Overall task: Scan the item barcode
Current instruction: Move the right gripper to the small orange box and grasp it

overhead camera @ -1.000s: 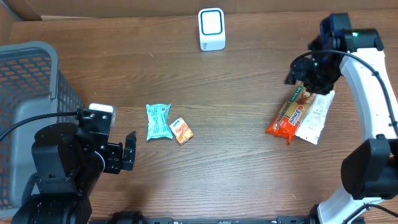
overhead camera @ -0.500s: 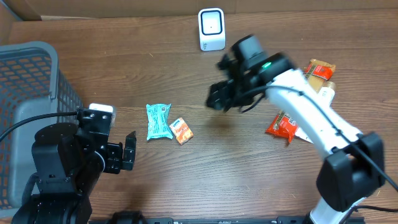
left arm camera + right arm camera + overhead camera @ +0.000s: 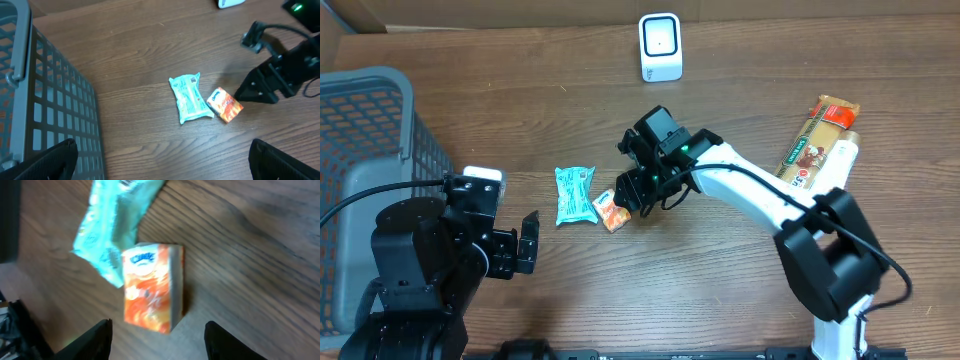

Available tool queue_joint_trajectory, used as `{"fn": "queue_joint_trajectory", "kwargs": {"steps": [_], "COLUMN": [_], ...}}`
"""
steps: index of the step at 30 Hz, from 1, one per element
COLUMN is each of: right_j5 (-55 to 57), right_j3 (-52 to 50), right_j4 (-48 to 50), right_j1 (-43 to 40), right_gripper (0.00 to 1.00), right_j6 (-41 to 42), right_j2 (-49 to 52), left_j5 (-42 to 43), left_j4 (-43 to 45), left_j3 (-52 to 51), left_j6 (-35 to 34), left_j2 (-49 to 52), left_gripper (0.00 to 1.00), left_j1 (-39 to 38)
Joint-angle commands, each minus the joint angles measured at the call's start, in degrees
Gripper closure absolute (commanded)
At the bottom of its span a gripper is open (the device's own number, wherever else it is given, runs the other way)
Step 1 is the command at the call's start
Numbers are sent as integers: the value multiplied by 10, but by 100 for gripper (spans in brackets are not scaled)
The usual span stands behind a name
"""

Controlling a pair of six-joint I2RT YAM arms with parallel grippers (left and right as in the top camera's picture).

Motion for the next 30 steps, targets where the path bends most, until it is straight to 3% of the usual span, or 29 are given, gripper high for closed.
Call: {"fn": "queue_joint_trajectory", "kwargs": {"steps": [1, 10, 14, 30], "right_j5": [-21, -62, -61, -40], "right_j3": [-5, -5, -5, -21], "right_j4": [19, 38, 34, 50], "right_j1": [3, 6, 6, 7], "right_gripper": [42, 51, 62, 62], "right_j6": [-3, 0, 10, 42], "right_j2": [32, 61, 61, 66], "left_j5": [-5, -5, -5, -5], "left_j4": [2, 2, 2, 2], "left_j3": [1, 1, 1, 1], "left_j6": [13, 13, 13, 13], "left_j2": [0, 0, 0, 0], "left_gripper": [0, 0, 0, 0], "left_j1": [2, 2, 2, 2]}}
